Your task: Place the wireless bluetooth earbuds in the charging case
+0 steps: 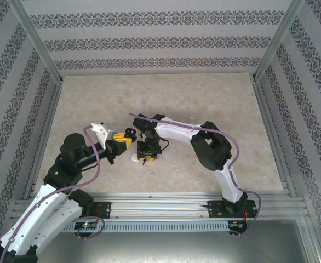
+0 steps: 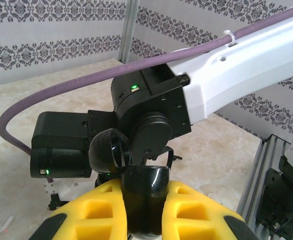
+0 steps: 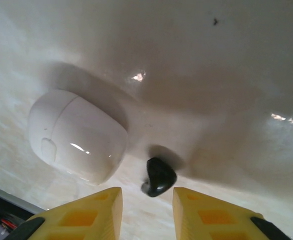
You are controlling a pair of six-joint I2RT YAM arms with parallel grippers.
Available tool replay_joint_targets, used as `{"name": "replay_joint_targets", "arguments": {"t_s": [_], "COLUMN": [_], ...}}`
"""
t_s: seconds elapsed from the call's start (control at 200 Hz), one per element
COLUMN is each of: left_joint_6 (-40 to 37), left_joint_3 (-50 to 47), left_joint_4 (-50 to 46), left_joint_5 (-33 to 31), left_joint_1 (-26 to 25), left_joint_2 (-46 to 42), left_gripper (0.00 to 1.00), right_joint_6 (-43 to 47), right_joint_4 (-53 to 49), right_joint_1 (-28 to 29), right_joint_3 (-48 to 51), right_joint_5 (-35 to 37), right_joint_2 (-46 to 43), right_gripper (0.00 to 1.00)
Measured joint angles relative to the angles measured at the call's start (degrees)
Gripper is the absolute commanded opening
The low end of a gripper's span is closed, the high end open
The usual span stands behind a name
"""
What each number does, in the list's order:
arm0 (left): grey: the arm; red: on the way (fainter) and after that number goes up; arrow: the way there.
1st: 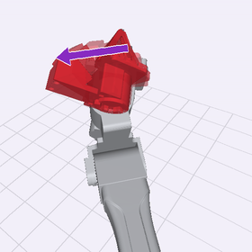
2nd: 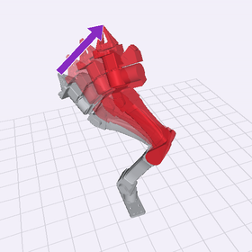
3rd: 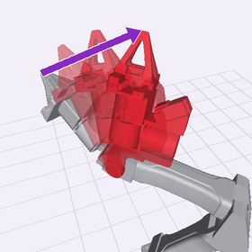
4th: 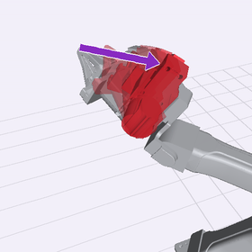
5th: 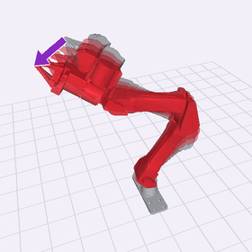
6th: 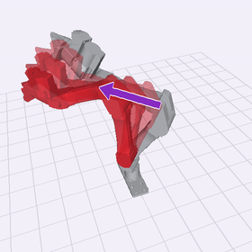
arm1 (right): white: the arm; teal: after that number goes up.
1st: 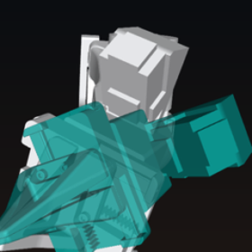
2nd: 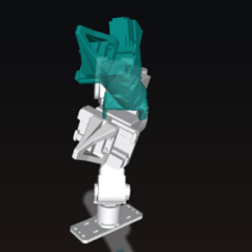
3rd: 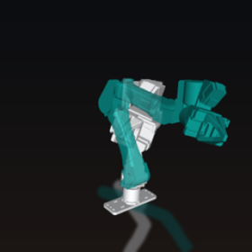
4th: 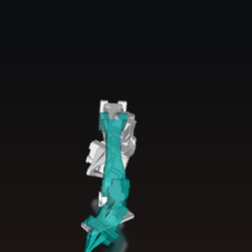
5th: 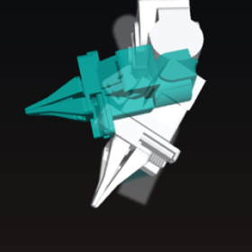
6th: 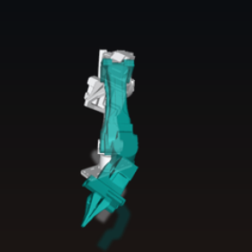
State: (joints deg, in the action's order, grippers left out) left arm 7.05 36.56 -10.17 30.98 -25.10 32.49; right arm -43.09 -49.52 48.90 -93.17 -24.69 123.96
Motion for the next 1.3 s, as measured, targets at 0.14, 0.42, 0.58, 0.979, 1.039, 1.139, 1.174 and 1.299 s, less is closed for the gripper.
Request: {"name": "replay_joint_targets", "arguments": {"t_s": [0.14,0.42,0.58,0.979,1.039,1.139,1.174,1.299], "left_joint_6": [-0.2,-0.2,-0.2,-0.2,-0.2,-0.2,-0.2,-0.2], "left_joint_3": [0.0,0.0,0.0,0.0,0.0,0.0,0.0,0.0], "left_joint_4": [-0.6,-1.2,-1.2,-1.3,-1.3,-1.3,-1.3,-1.3], "left_joint_5": [0.0,0.0,0.0,0.3,0.5,0.5,0.5,0.7], "left_joint_1": [0.0,0.0,0.0,0.0,0.0,0.0,0.0,0.0], "left_joint_2": [-0.7,-0.7,-0.7,-0.6,-0.4,0.1,0.2,0.3], "left_gripper": [0.00,0.00,0.00,0.00,0.00,0.00,0.00,0.00], "right_joint_6": [0.0,0.2,1.0,5.6,6.2,6.5,6.4,6.2], "right_joint_4": [-1.5,-2.4,-2.6,-4.7,-5.2,-6.0,-6.3,-6.4], "right_joint_1": [0.0,0.0,0.0,-2.5,-2.8,-2.9,-2.9,-2.9], "right_joint_3": [-0.1,-0.6,-0.9,-0.9,-0.9,-1.0,-1.2,-1.9], "right_joint_5": [0.0,0.3,1.0,2.0,2.5,2.8,2.8,2.8], "right_joint_2": [1.0,1.4,1.4,1.4,1.4,1.4,1.4,1.4], "right_gripper": [0.30,0.23,0.21,0.21,0.23,0.27,0.28,0.30]}}
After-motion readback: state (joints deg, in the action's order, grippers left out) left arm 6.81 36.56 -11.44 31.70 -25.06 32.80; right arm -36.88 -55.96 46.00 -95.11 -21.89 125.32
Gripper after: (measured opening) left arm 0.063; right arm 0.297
